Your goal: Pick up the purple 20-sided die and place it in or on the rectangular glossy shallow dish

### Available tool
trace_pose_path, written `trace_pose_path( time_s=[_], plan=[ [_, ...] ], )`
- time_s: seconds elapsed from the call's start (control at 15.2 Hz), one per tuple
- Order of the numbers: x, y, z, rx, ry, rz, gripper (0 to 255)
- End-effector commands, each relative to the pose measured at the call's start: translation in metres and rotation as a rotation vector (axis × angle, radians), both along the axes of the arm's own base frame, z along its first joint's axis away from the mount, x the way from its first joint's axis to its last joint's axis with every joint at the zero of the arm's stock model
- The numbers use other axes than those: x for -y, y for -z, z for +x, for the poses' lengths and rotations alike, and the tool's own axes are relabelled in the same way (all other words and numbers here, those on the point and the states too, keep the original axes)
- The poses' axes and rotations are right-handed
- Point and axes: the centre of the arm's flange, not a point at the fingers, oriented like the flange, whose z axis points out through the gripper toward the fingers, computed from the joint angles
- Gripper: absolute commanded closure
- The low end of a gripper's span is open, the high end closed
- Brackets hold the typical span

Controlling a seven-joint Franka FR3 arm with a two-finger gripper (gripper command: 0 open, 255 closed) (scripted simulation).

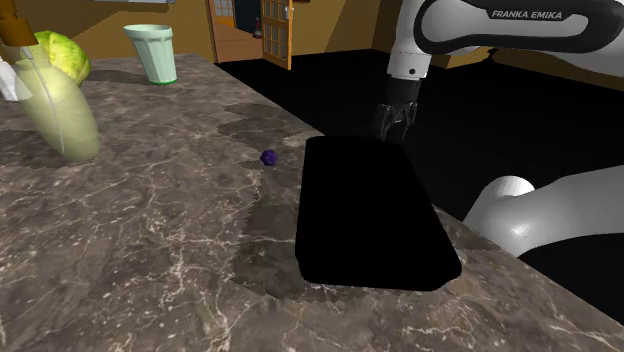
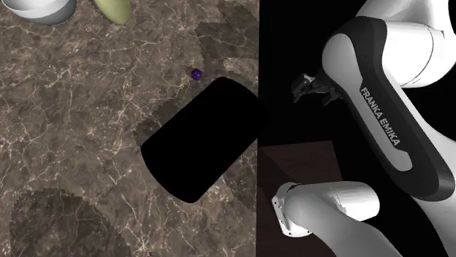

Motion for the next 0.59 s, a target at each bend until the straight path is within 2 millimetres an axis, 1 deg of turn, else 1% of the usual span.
trace_pose_path(
  time_s=[0.0, 0.53],
  plan=[
    [0.0, 0.0, 0.0, 0.0, 0.0, 0.0, 0],
    [-0.101, -0.034, 0.032, 0.014, -0.071, -0.034, 0]
  ],
)
